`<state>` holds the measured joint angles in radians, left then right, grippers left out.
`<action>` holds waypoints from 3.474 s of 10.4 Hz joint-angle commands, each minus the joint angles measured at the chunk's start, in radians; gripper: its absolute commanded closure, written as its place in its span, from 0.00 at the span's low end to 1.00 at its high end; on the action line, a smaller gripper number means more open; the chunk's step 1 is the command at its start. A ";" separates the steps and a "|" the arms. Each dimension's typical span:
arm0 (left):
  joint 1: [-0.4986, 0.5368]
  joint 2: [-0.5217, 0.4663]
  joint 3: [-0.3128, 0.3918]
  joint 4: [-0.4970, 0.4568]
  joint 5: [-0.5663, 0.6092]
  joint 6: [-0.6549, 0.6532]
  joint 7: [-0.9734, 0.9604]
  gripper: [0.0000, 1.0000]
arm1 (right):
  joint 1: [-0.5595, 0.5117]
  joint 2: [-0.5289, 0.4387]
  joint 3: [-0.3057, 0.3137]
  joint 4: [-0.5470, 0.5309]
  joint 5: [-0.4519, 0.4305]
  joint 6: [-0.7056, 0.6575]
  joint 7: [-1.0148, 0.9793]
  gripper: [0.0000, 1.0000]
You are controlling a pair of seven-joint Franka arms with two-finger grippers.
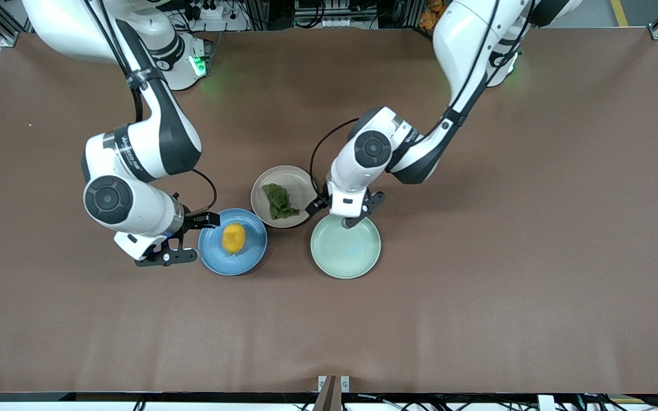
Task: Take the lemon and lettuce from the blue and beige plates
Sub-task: 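Lower the right gripper onto the lemon while the left gripper grasps the lettuce, then lift the lemon with the right gripper and carry it off the blue plate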
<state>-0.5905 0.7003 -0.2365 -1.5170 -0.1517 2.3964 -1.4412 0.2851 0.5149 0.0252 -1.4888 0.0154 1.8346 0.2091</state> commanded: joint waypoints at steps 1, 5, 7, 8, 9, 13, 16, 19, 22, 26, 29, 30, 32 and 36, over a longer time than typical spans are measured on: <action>-0.049 0.027 0.014 0.021 -0.006 0.113 -0.170 0.00 | 0.006 0.046 0.001 0.010 0.008 0.040 -0.001 0.00; -0.103 0.039 0.026 0.009 0.003 0.172 -0.394 0.00 | 0.011 0.059 0.001 -0.083 0.060 0.201 -0.002 0.00; -0.120 0.064 0.026 0.011 0.003 0.171 -0.456 0.00 | 0.013 0.059 0.001 -0.134 0.060 0.259 -0.004 0.00; -0.121 0.073 0.026 0.014 0.004 0.171 -0.476 0.00 | 0.014 0.059 0.001 -0.152 0.060 0.284 -0.004 0.00; -0.121 0.087 0.026 0.018 0.003 0.175 -0.482 0.00 | 0.016 0.060 0.001 -0.163 0.060 0.296 -0.004 0.00; -0.185 0.131 0.080 0.020 0.003 0.252 -0.482 0.00 | 0.031 0.092 0.001 -0.177 0.075 0.353 -0.002 0.00; -0.206 0.162 0.101 0.026 0.004 0.321 -0.482 0.00 | 0.049 0.119 0.001 -0.177 0.089 0.396 0.006 0.00; -0.206 0.177 0.103 0.026 0.007 0.406 -0.473 0.00 | 0.055 0.120 0.001 -0.234 0.089 0.469 0.004 0.00; -0.241 0.209 0.140 0.028 0.007 0.487 -0.470 0.00 | 0.059 0.131 -0.001 -0.240 0.089 0.477 0.001 0.00; -0.288 0.246 0.186 0.046 0.006 0.540 -0.469 0.00 | 0.063 0.137 -0.001 -0.240 0.087 0.477 -0.002 0.41; -0.296 0.239 0.186 0.047 0.004 0.540 -0.469 0.00 | 0.063 0.137 -0.001 -0.240 0.087 0.476 -0.002 0.69; -0.296 0.237 0.186 0.050 0.003 0.540 -0.469 0.00 | 0.062 0.137 -0.001 -0.239 0.087 0.474 -0.004 0.73; -0.310 0.243 0.186 0.063 0.006 0.540 -0.467 0.00 | 0.051 0.125 -0.001 -0.235 0.087 0.457 -0.011 0.77; -0.330 0.275 0.189 0.086 0.023 0.553 -0.455 0.00 | -0.018 0.082 0.001 -0.197 0.089 0.318 -0.094 0.78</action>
<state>-0.9013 0.9357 -0.0662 -1.4721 -0.1489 2.9276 -1.8902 0.3089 0.6360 0.0188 -1.6871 0.0917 2.2016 0.1761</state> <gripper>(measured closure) 0.000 0.366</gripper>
